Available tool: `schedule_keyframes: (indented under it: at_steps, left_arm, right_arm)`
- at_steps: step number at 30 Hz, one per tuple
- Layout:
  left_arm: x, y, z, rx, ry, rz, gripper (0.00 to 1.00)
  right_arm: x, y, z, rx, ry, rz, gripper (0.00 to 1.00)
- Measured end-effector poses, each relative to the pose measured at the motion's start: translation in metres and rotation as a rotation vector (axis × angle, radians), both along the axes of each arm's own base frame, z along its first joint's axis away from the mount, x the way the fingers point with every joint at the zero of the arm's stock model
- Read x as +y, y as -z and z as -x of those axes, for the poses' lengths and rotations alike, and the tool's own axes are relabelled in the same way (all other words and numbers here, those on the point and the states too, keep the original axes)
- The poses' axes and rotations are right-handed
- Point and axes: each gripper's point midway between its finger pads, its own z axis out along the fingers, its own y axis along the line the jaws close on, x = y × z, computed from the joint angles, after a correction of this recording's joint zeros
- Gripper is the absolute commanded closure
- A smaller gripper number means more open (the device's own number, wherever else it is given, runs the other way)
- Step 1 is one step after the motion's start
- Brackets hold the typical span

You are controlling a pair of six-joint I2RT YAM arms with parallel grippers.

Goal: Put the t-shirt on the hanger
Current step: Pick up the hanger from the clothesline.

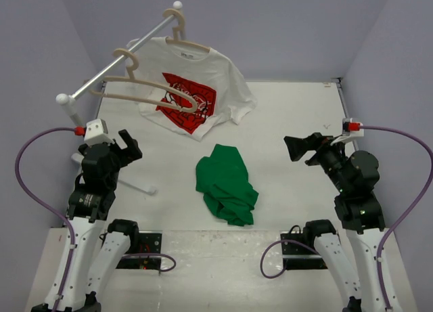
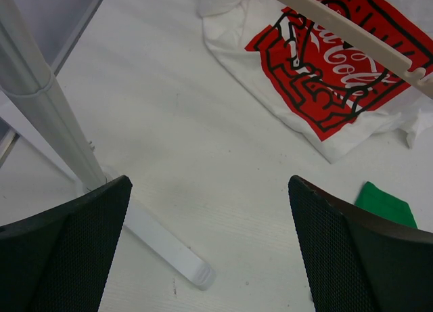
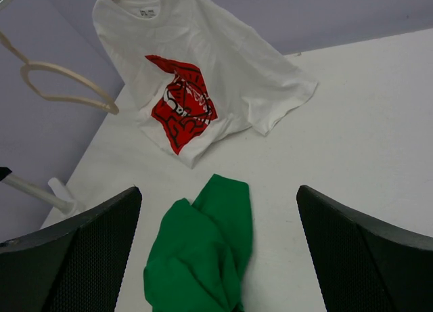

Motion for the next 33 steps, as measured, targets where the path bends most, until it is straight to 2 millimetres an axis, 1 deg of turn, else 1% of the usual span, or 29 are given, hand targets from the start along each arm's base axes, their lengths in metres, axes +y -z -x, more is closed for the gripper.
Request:
schedule_keyframes:
  at_steps: [5,8,11,14,16,17,20,22,23,25,26,27,28,30,31,33]
  left_arm:
    - [0.000,0.000,0.000,0.000,0.000,0.000,0.00]
    - [0.000,0.000,0.000,-0.001,0.001,0.000,0.00]
    - [-0.001,0.000,0.000,-0.001,0.004,0.002,0.00]
    - [-0.002,0.000,0.000,-0.001,0.008,0.003,0.00]
    - [-0.002,0.000,0.000,0.001,0.012,0.004,0.00]
    - [-0.003,0.001,-0.001,0.003,0.013,0.004,0.00]
    - [-0.005,0.003,-0.002,0.014,0.023,0.007,0.00]
    - [-0.006,0.005,-0.003,0.020,0.029,0.008,0.00]
    - [-0.006,0.005,-0.003,0.021,0.031,0.009,0.00]
    - [-0.007,0.006,-0.003,0.022,0.033,0.010,0.00]
    - [-0.007,0.006,-0.003,0.022,0.035,0.011,0.00]
    - [-0.007,0.007,-0.003,0.022,0.037,0.011,0.00]
    - [-0.008,0.007,-0.003,0.023,0.039,0.012,0.00]
    - [-0.009,0.007,-0.003,0.021,0.045,0.014,0.00]
    - [-0.009,0.007,-0.003,0.020,0.049,0.016,0.00]
    - [-0.011,0.007,-0.004,0.021,0.056,0.018,0.00]
  right_arm:
    - [-0.003,0.000,0.000,-0.010,0.019,-0.008,0.01]
    - [0.000,-0.001,-0.002,-0.029,0.007,-0.026,0.01]
    - [0.013,-0.004,-0.005,-0.040,-0.063,-0.053,0.01]
    - [0.034,-0.010,-0.016,-0.046,-0.177,-0.089,0.01]
    - [0.052,-0.010,-0.024,-0.035,-0.281,-0.112,0.01]
    - [0.064,-0.010,-0.031,-0.023,-0.340,-0.112,0.01]
    - [0.118,-0.023,-0.052,-0.044,-0.544,-0.070,0.01]
    - [0.157,-0.025,-0.063,-0.048,-0.663,-0.002,0.01]
    - [0.176,-0.031,-0.072,-0.067,-0.705,0.033,0.01]
    - [0.211,-0.047,-0.086,-0.126,-0.763,0.095,0.05]
    - [0.226,-0.056,-0.091,-0.159,-0.786,0.125,0.11]
    - [0.239,-0.065,-0.095,-0.189,-0.800,0.154,0.17]
    - [0.250,-0.072,-0.099,-0.219,-0.812,0.183,0.21]
    - [0.267,-0.083,-0.108,-0.282,-0.829,0.255,0.26]
    - [0.275,-0.087,-0.113,-0.315,-0.834,0.292,0.27]
    - [0.295,-0.088,-0.128,-0.340,-0.847,0.361,0.27]
